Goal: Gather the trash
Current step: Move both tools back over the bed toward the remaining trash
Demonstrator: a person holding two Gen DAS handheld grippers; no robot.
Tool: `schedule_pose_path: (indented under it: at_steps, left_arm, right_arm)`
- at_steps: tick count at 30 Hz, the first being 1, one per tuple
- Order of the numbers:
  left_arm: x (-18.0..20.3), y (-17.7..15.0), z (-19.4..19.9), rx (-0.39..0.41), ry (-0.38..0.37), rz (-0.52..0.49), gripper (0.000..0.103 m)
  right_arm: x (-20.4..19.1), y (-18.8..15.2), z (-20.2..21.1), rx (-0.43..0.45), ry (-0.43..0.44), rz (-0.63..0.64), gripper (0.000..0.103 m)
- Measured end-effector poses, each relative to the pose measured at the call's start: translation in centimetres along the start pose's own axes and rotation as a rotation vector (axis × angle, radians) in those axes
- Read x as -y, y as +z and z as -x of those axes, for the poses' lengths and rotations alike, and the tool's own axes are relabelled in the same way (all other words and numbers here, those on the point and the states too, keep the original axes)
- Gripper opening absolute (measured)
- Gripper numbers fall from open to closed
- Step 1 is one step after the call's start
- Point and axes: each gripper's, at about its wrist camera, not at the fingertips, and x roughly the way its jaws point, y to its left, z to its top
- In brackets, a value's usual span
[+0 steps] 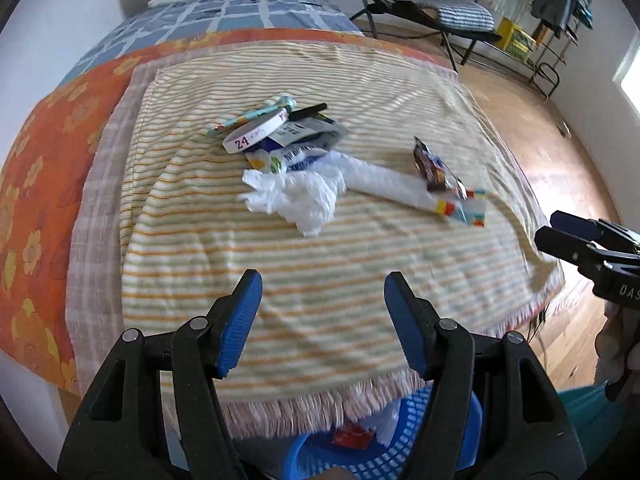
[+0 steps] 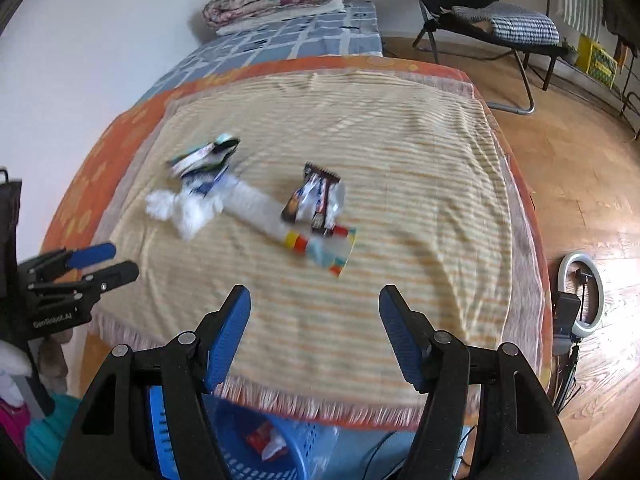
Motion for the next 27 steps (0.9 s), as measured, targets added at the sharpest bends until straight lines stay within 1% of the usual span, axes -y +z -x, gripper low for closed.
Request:
schedule_pose_path:
  at_steps: [5, 9, 12, 18, 23, 27]
  left_arm:
    - [-1.2, 1.9, -1.8, -0.02, -0.006, 0.057, 0.066]
    - [-1.9, 3.1, -3.2, -0.037, -0.012, 0.101, 0.066]
    - [-1.9, 3.9, -4.0, -0.043, -0.003, 0.106, 0.066]
    - [-1.6, 5.0, -5.4, -0.058, 0.01, 0.103, 0.066]
    - [-1.9, 5.5, -6.9, -0.089, 0.001, 0.141, 0.066]
    - [-1.8, 5.9, -7.6, -0.092, 0.012, 0.14, 0.066]
  right_arm:
    - [0.9, 2.2, -1.6, -0.008, -0.011, -0.012, 0.067]
    - [1.5, 3.9, -3.6, -0.032, 0.01, -0.05, 0.067]
    - [2.0, 4.8, -5.0, -0.056, 0.045, -0.097, 0.067]
    - [2.7, 6.5, -7.5, -0.091, 0.083, -0.174, 0.067]
    - [2.8, 7.3, -9.6, -0.129, 0.098, -0.205, 0.067]
    - [2.6, 7.7, -11.0, -0.149, 0.103, -0.211, 0.067]
